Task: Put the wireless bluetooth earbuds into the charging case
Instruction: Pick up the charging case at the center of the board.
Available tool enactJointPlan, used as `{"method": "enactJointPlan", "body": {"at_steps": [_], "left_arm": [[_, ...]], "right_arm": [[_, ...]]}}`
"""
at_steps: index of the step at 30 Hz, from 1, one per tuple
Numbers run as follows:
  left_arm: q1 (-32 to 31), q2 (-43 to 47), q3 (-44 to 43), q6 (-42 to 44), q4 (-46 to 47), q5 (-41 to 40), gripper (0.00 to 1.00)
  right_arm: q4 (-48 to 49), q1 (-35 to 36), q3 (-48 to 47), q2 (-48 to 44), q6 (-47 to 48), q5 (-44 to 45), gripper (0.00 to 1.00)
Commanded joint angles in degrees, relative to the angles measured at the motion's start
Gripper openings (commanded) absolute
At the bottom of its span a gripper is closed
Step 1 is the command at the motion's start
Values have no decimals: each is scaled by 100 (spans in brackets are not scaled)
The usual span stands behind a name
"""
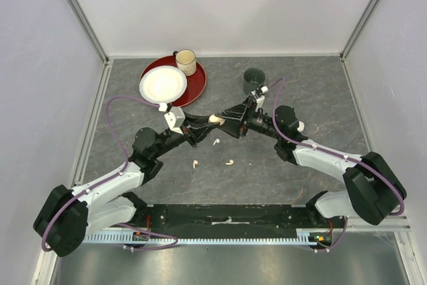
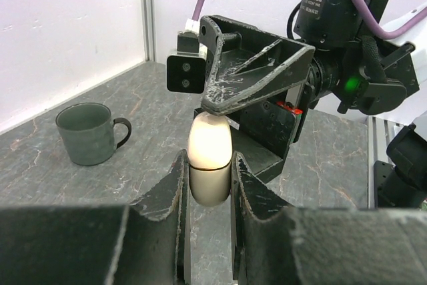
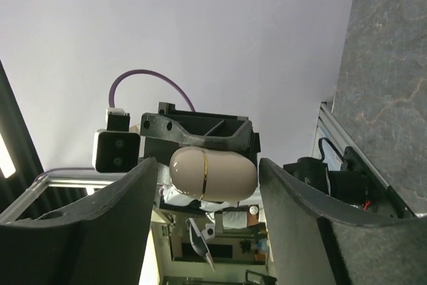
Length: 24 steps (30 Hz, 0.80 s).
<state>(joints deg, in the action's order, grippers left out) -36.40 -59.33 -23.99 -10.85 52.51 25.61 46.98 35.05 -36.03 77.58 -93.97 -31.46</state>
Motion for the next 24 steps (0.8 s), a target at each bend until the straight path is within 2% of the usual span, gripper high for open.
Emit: {"method": "enactJointPlan", "body": {"at_steps": [1,11,15,18,24], "left_arm": [[-7,0,-80,57,260,-56,2],[-7,9,-80,13,216,-178,2],[-7,1,-106,-154,154,-205,22],[-7,-43,-115,-277,171,-214,37],[-7,-184,78,-365,787,-187,50]], "right_arm": [[408,20,43,3,-200,-97,69],[435,20,149,-85,-227,-35,46],[583,20,167,-94,-244,0,34],[803,20,219,-68,-376,44,31],[900,28,263,-59,-438,88,29]]}}
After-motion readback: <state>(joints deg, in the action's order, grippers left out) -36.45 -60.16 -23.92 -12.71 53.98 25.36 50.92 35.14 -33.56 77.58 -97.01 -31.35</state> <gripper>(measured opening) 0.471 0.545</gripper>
